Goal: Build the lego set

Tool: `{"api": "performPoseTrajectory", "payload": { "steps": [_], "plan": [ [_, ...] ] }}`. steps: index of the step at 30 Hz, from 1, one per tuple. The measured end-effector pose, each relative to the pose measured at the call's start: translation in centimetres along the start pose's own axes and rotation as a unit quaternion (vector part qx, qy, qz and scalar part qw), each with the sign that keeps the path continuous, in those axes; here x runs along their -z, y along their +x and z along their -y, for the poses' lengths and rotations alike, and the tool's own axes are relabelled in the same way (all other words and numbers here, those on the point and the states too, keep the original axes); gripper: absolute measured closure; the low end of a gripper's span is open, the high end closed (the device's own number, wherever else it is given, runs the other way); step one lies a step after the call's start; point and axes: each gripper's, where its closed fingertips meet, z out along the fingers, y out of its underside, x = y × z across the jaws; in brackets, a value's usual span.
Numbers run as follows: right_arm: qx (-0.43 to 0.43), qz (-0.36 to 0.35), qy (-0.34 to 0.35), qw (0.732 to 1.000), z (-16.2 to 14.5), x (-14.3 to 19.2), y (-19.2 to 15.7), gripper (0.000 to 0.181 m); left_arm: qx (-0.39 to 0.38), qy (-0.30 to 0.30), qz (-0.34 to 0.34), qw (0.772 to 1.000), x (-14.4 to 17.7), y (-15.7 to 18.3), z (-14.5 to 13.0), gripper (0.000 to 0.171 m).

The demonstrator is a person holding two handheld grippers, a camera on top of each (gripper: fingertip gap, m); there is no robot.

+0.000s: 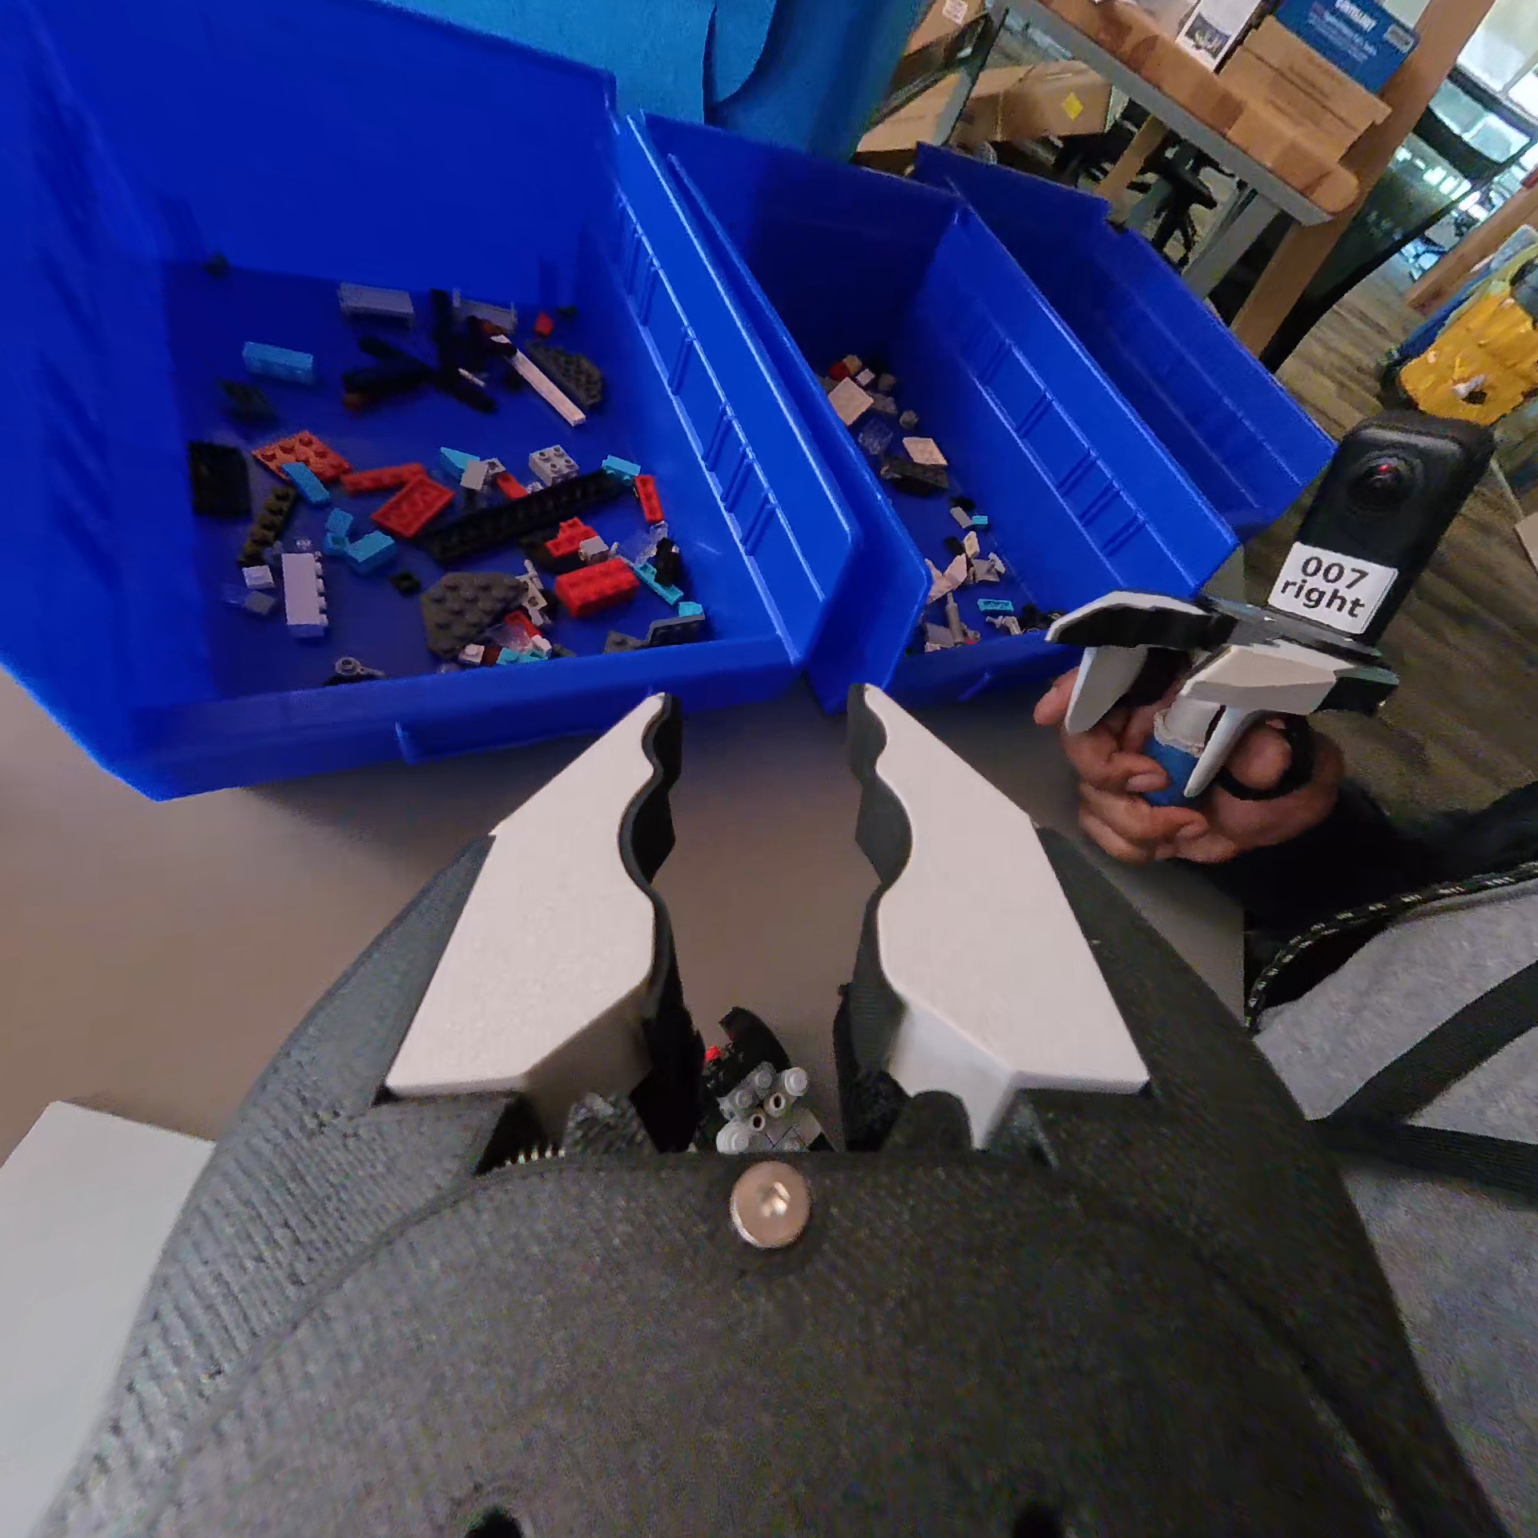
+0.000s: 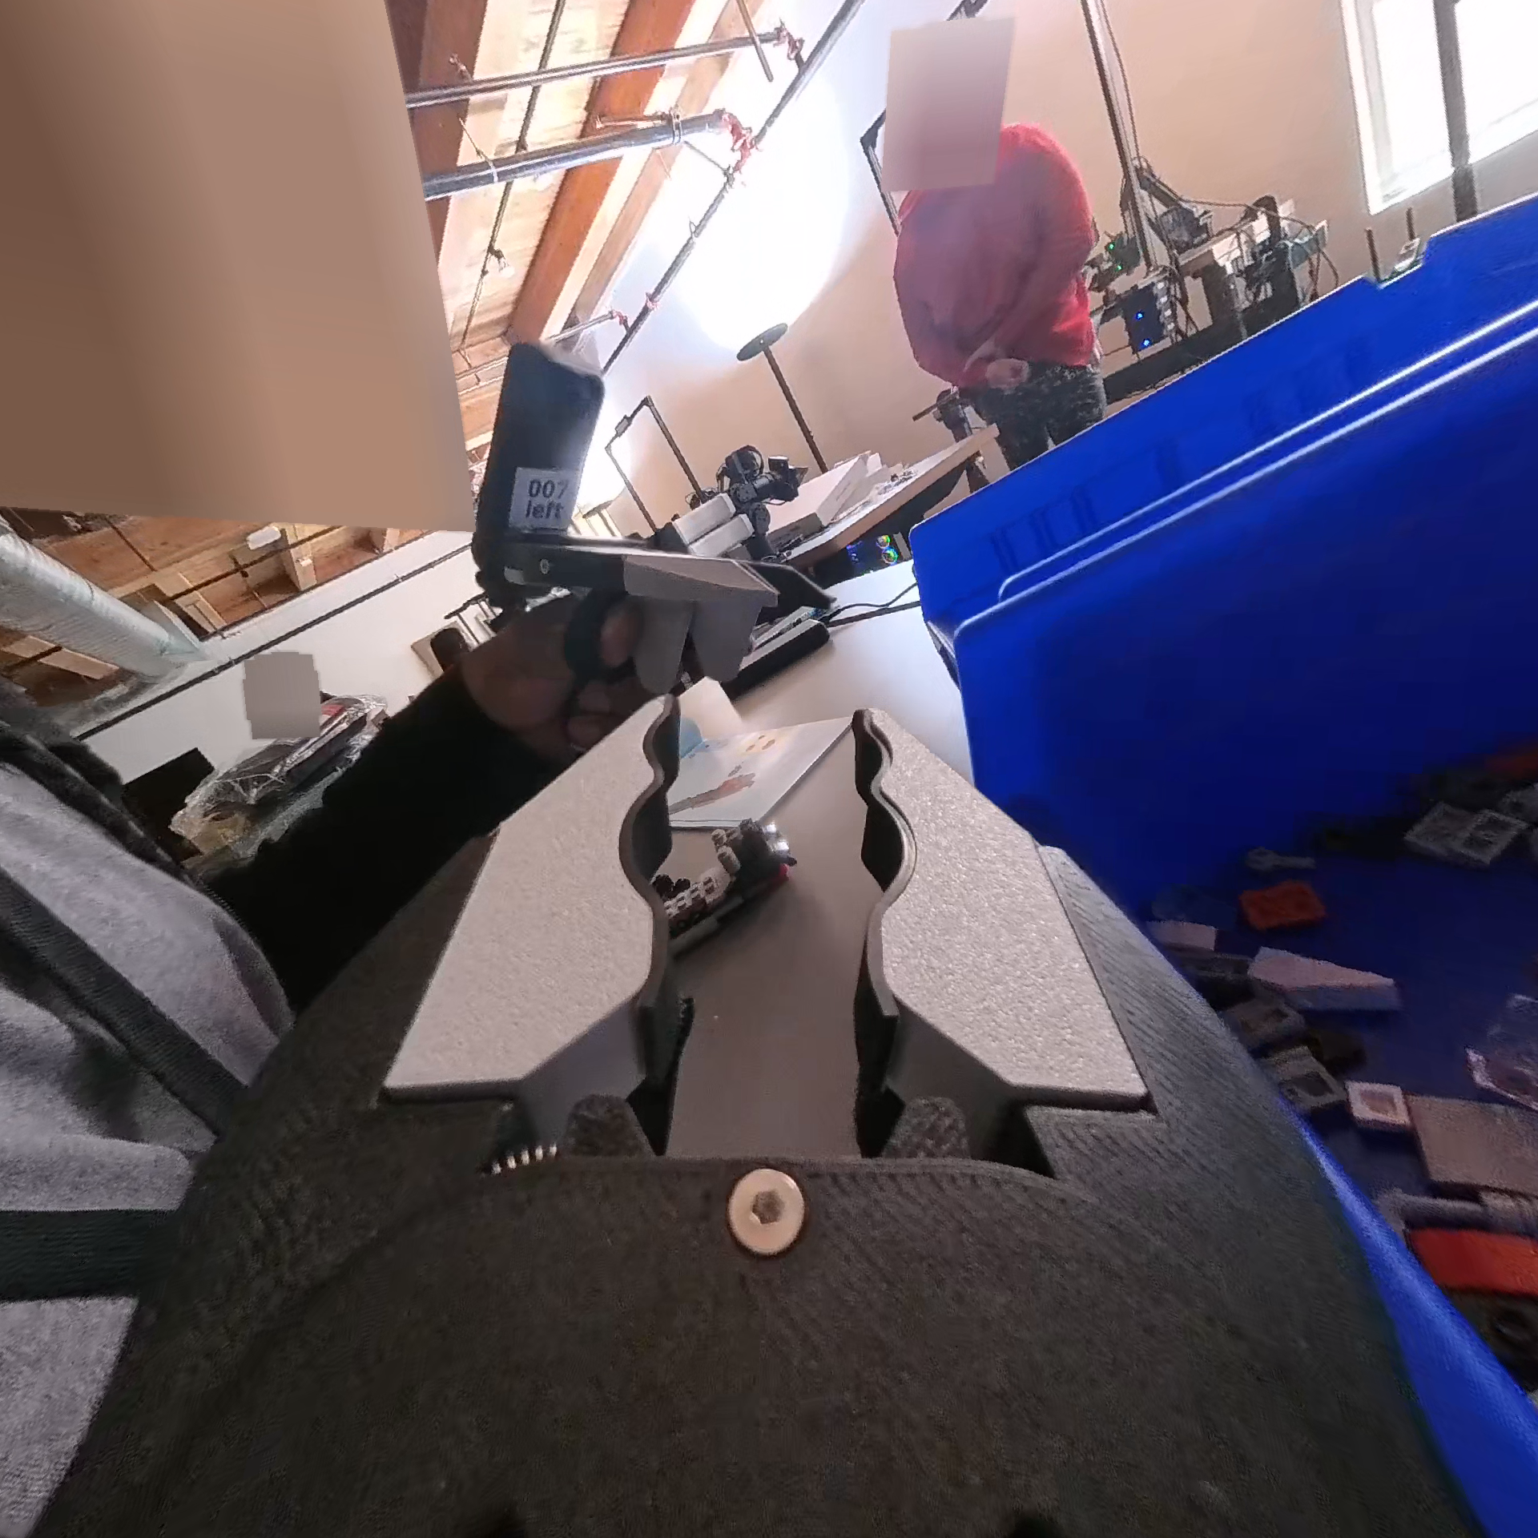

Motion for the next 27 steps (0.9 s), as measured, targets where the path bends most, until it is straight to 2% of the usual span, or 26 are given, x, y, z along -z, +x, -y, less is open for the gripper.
{"api": "performPoseTrajectory", "payload": {
  "steps": [3,12,24,27],
  "plan": [
    [0.000,-0.002,0.011,1.000,0.4,0.4,0.0,0.139,0.012,0.005,0.014,1.000,0.6,-0.5,-0.8,0.130],
    [0.006,-0.013,-0.014,1.000,-0.4,-0.2,0.3,0.138,0.049,0.002,0.035,0.998,2.6,-2.4,-3.6,0.130],
    [0.001,-0.015,-0.049,0.999,-1.0,-0.5,0.6,0.138,0.066,0.012,0.032,0.997,3.6,-3.4,-4.8,0.130],
    [0.025,-0.033,-0.061,0.997,-0.7,0.3,1.2,0.137,0.065,0.021,0.036,0.997,4.2,-3.7,-4.9,0.130]
  ]
}}
